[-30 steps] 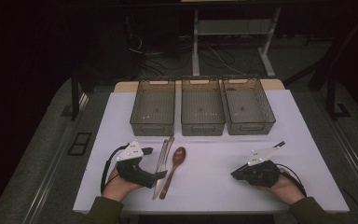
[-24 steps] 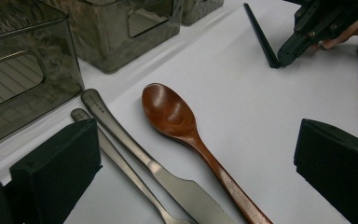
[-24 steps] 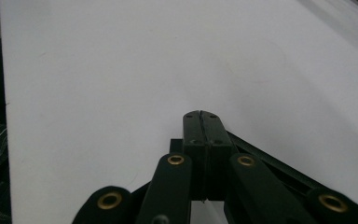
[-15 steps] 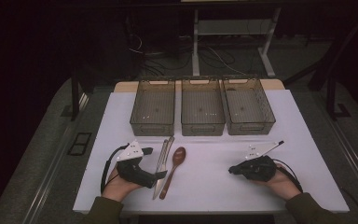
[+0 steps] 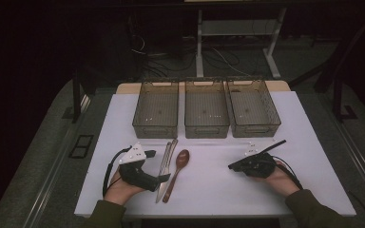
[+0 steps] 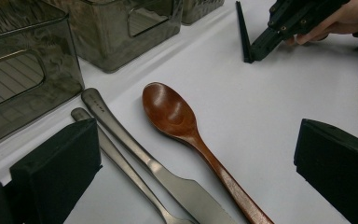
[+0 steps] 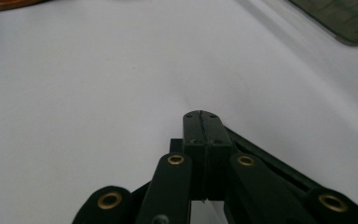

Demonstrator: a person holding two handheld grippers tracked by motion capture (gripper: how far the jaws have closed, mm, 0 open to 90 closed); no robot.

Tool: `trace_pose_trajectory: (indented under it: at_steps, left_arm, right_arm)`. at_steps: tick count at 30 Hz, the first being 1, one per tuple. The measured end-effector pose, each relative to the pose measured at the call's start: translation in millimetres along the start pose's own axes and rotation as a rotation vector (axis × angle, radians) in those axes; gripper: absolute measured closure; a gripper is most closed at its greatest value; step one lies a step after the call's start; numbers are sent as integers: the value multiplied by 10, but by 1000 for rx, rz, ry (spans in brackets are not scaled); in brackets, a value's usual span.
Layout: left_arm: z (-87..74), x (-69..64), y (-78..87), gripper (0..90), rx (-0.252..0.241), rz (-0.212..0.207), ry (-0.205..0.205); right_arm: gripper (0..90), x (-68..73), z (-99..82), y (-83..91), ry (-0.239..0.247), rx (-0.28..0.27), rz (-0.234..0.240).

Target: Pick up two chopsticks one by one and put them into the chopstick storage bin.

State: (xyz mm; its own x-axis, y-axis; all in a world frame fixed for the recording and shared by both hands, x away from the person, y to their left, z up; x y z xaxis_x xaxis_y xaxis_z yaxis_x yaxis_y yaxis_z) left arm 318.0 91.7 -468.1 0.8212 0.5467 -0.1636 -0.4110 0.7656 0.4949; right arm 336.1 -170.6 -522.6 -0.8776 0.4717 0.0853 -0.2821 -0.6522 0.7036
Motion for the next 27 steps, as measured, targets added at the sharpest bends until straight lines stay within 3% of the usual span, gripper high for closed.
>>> trace_pose_trajectory:
  at_steps: [27]
  left_arm:
    - [-6, 8, 9, 0, 3, -1, -1]
  right_arm:
    - [888, -376, 280, -236, -50, -36, -50]
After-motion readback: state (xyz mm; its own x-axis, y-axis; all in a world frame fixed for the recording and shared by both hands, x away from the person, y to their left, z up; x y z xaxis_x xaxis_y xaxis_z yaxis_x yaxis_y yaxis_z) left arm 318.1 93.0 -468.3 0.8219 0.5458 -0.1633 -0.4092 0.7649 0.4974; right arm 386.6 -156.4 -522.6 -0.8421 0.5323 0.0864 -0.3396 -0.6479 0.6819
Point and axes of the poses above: each handheld gripper's, and its own axes: y roughly backward along the jaws, z roughly out of its top, x roughly to its left, the point moved 10 cm from there along -y, roughly forward along the jaws, and after that the axes turned 3 degrees about y, right-handed, at the moved point
